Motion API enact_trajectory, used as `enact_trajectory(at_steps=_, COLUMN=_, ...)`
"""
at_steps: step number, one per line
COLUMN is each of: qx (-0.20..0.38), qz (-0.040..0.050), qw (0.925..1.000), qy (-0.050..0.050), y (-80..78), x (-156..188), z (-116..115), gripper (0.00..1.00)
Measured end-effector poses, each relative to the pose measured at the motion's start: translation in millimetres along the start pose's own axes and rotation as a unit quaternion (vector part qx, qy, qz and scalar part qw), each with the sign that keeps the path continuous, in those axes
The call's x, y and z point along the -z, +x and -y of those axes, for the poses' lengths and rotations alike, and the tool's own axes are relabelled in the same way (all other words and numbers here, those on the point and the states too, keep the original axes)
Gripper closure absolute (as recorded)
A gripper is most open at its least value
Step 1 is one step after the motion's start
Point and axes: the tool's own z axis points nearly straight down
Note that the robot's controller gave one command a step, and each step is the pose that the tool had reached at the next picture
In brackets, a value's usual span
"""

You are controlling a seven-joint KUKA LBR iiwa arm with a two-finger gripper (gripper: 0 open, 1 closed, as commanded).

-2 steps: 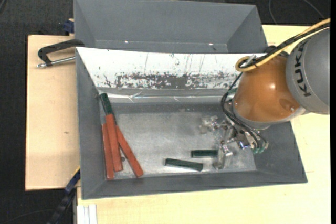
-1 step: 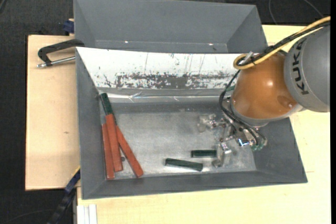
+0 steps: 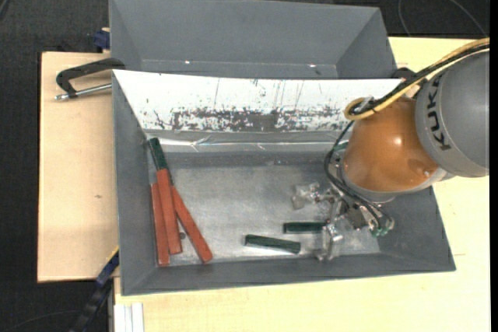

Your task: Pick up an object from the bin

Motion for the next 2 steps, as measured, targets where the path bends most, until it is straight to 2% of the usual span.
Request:
enact_trajectory(at_steps=1, qx=0.024, qz=0.0016, qw=0.9997, qy=-0.001, y=-12.4, x=1.6, z=-43.4, gripper=0.00)
enact_trajectory(at_steps=2, qx=0.022, qz=0.0012, qw=0.9998, qy=0.000, y=-11.6, x=1.5, z=-40.7, gripper=1.00)
